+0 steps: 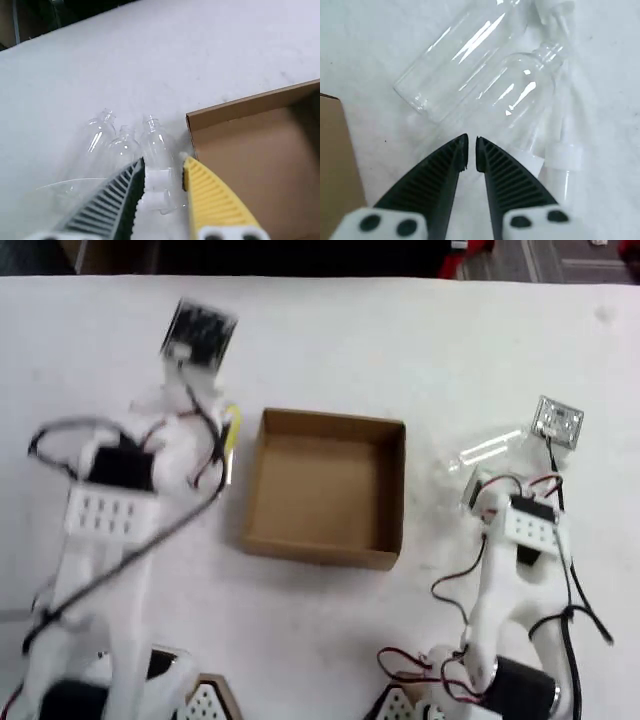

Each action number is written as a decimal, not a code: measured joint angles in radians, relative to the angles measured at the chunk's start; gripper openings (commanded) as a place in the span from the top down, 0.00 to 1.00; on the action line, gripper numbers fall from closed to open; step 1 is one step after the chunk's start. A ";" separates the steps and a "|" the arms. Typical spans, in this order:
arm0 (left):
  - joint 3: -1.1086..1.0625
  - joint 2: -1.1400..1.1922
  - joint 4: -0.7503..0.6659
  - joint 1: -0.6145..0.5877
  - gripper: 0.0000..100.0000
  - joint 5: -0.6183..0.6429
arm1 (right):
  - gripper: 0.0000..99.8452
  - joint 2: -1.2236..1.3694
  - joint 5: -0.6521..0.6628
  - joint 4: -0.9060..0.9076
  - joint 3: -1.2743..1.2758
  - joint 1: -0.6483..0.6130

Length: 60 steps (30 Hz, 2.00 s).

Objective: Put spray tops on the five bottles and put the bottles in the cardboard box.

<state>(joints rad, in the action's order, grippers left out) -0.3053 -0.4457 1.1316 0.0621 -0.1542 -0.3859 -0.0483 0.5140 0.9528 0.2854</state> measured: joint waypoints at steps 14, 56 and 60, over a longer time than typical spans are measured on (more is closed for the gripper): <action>0.816 0.918 0.169 -0.025 0.87 0.017 | 0.98 -0.074 0.000 -0.144 0.107 -0.009; 1.812 1.692 0.592 -0.086 0.85 0.120 | 0.98 -0.074 0.000 -0.144 0.107 -0.035; 1.812 1.692 0.592 -0.086 0.85 0.120 | 0.98 -0.074 0.000 -0.144 0.107 -0.035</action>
<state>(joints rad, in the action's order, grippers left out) 1.5067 1.2467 1.7238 -0.0238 -0.0345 -0.4595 -0.0483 0.3698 1.0602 0.2501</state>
